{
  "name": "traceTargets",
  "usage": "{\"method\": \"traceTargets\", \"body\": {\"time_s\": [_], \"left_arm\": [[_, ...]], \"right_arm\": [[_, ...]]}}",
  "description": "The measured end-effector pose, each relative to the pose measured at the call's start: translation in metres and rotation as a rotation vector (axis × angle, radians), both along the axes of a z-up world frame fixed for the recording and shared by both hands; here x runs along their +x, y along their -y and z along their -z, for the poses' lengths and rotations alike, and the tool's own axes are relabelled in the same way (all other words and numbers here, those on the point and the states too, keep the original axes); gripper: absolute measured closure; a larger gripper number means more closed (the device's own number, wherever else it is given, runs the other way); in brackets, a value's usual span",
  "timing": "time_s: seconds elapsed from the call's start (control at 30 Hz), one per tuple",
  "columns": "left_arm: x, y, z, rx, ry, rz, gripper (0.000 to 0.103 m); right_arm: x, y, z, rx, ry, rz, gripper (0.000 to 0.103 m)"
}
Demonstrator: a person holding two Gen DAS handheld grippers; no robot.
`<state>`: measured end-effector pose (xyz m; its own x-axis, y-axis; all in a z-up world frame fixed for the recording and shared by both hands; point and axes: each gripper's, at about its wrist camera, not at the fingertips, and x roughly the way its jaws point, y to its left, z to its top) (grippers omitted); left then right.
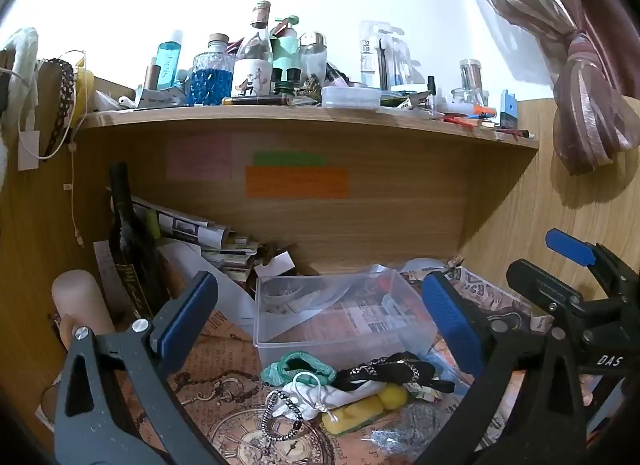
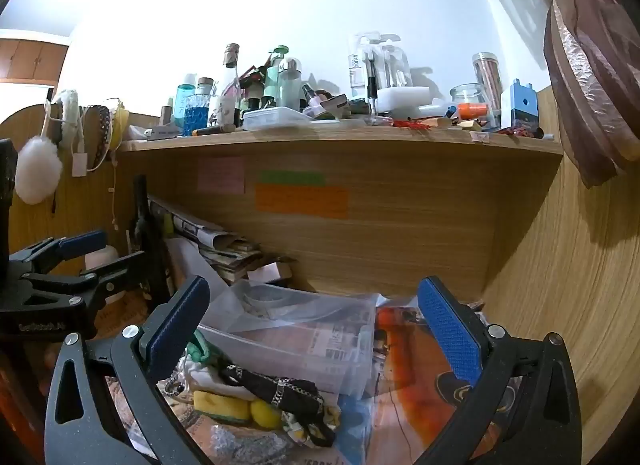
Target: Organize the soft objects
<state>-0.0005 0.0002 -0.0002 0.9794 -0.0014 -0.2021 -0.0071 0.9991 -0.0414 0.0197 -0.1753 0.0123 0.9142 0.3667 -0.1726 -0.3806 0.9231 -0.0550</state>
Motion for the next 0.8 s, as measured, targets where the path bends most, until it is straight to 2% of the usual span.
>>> {"method": "traceTargets", "body": {"time_s": [0.8], "left_arm": [[0.0002, 0.0041, -0.0022, 0.009, 0.006, 0.034, 0.000]], "right_arm": [[0.0055, 0.0010, 0.0032, 0.017, -0.023, 0.006, 0.000]]}}
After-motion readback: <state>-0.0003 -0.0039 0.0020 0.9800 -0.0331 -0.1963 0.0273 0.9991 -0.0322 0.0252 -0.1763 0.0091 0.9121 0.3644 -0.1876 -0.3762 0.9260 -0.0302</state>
